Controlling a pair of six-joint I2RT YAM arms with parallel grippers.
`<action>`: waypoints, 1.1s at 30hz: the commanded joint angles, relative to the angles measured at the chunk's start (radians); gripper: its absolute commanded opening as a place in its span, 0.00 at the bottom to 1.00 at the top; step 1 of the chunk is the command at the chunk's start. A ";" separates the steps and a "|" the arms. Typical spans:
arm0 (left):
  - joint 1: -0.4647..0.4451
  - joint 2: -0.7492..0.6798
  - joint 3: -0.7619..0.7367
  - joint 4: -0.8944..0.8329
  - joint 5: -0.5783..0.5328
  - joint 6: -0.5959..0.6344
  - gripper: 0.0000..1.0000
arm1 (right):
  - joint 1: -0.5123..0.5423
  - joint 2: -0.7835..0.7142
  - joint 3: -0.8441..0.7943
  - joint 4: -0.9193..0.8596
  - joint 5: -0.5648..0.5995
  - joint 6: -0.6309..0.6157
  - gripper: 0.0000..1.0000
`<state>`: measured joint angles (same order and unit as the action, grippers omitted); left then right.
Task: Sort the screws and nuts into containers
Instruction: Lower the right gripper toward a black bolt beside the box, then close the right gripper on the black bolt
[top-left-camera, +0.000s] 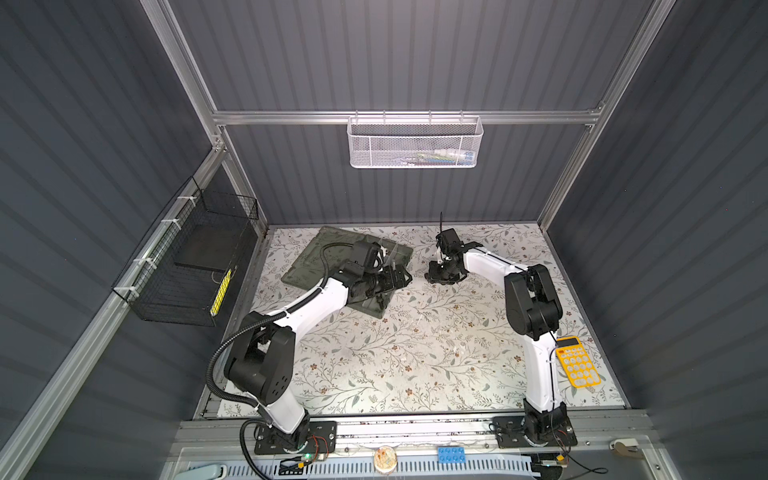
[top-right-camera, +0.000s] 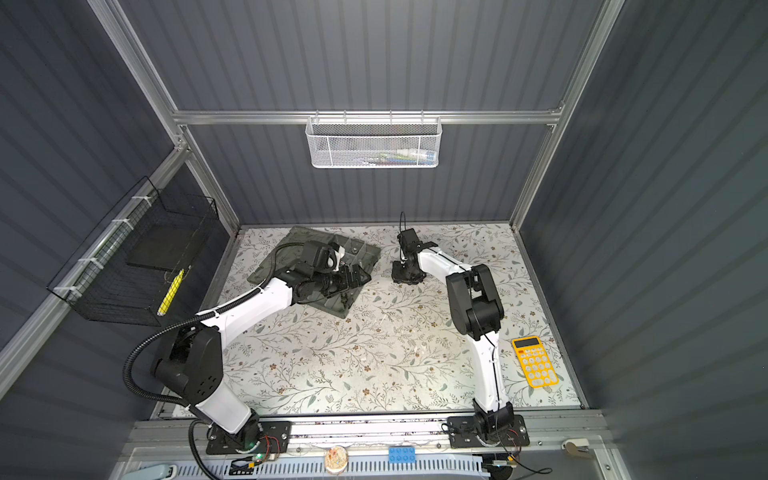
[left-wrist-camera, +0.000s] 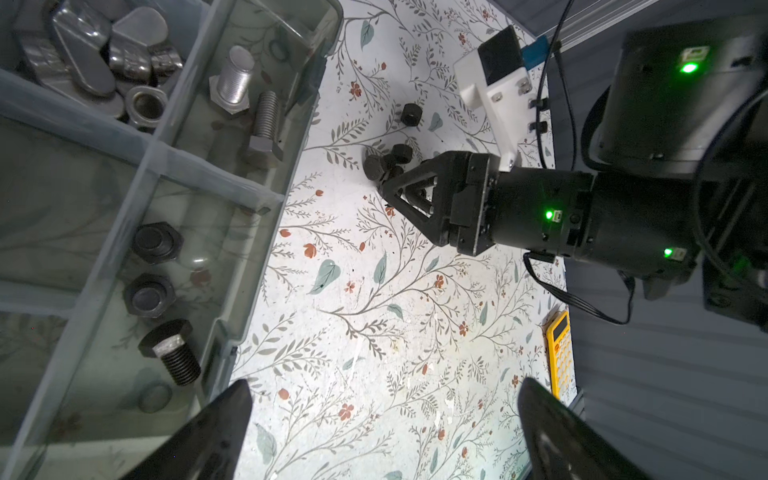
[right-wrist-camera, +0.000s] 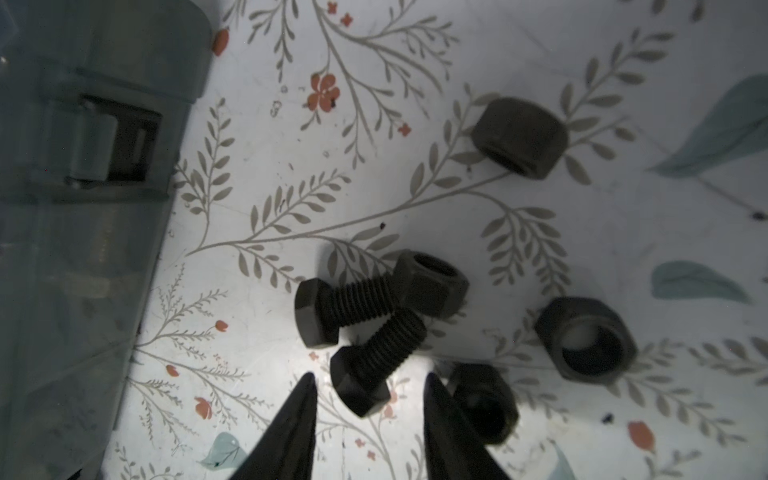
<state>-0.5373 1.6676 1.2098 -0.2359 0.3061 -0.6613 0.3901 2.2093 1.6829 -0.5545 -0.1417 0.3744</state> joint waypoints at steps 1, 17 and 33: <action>0.000 0.012 0.030 -0.014 0.004 0.015 1.00 | 0.006 0.024 0.013 -0.032 0.020 -0.011 0.41; 0.000 0.020 0.039 -0.030 -0.007 0.005 1.00 | 0.005 0.098 0.085 -0.062 0.019 -0.020 0.43; -0.002 0.024 0.044 -0.033 -0.007 0.000 1.00 | 0.005 0.015 -0.043 -0.024 0.009 -0.010 0.20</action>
<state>-0.5373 1.6764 1.2285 -0.2546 0.3019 -0.6621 0.3908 2.2353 1.6901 -0.5331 -0.1318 0.3588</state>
